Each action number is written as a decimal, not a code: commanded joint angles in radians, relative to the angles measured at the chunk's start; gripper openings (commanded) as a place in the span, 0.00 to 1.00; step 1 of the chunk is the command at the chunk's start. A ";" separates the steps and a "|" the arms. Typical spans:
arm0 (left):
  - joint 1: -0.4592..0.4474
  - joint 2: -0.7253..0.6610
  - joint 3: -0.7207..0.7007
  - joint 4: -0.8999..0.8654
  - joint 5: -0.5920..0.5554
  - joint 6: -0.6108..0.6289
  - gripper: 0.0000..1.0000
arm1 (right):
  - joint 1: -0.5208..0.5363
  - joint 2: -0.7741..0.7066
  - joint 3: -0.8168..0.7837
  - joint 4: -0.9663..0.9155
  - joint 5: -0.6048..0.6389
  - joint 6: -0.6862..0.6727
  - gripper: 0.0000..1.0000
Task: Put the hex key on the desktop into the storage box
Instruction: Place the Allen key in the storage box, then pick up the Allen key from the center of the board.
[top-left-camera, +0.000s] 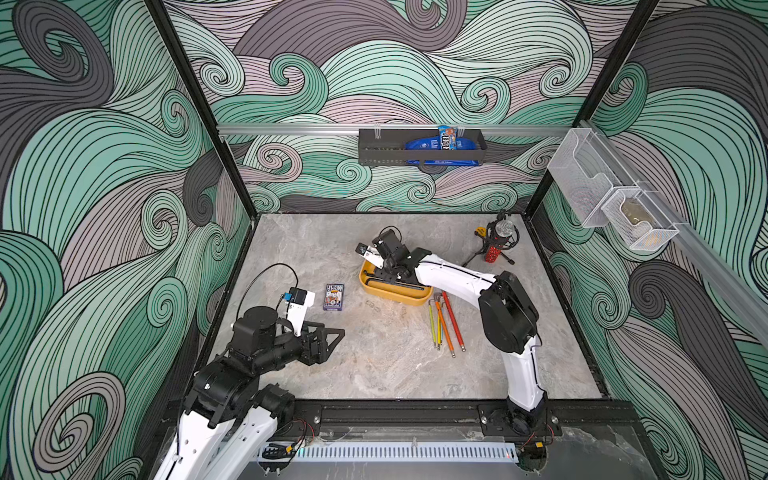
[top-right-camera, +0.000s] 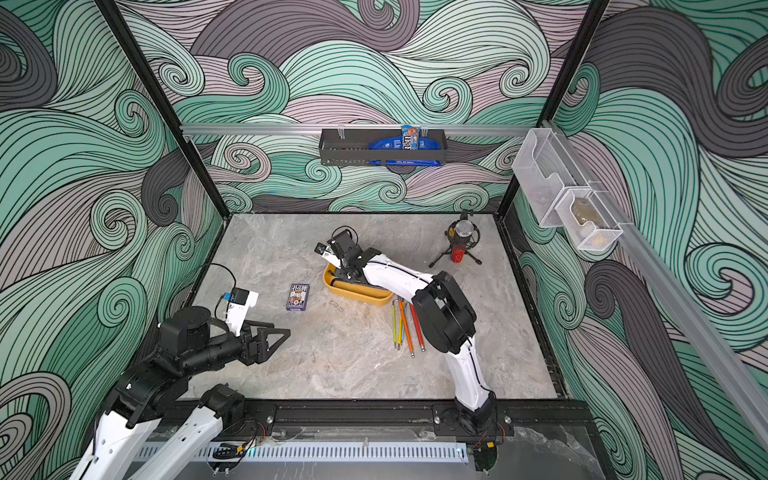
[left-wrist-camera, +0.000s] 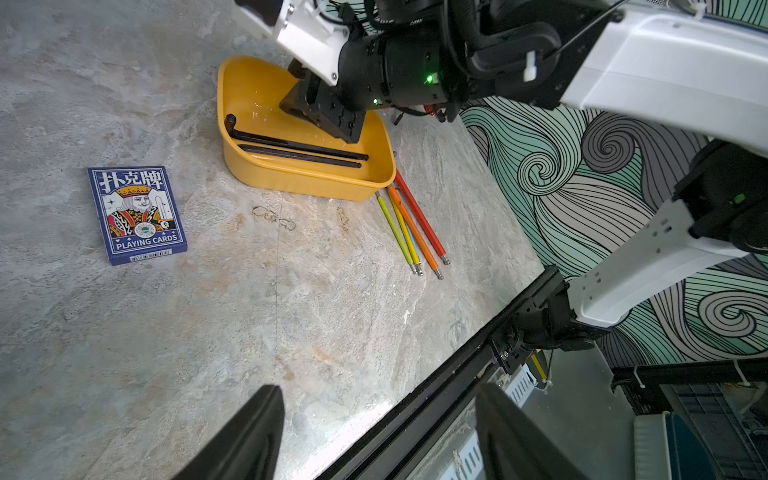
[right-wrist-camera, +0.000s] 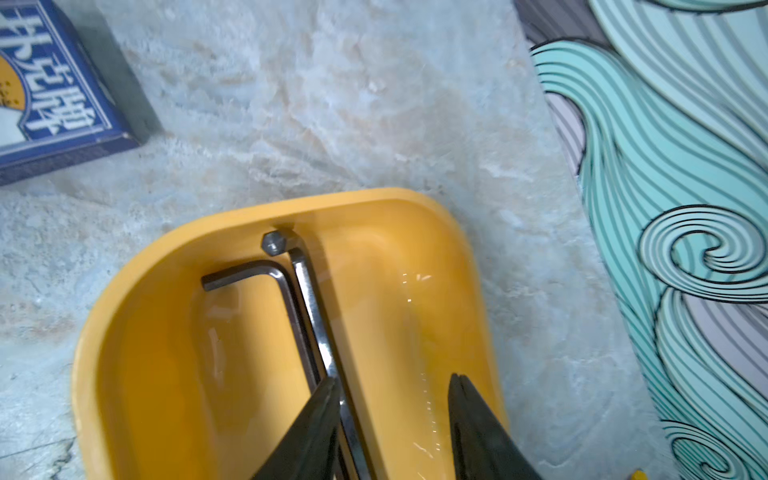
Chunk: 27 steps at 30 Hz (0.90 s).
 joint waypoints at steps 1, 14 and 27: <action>-0.005 0.009 0.006 0.010 0.001 0.043 0.75 | 0.003 -0.084 0.023 -0.022 0.031 0.181 0.46; -0.005 0.011 -0.007 0.009 0.039 0.070 0.75 | -0.186 -0.413 -0.258 -0.209 -0.125 0.891 0.45; -0.004 -0.003 -0.013 -0.002 -0.019 0.037 0.76 | -0.377 -0.571 -0.658 -0.216 -0.242 0.961 0.34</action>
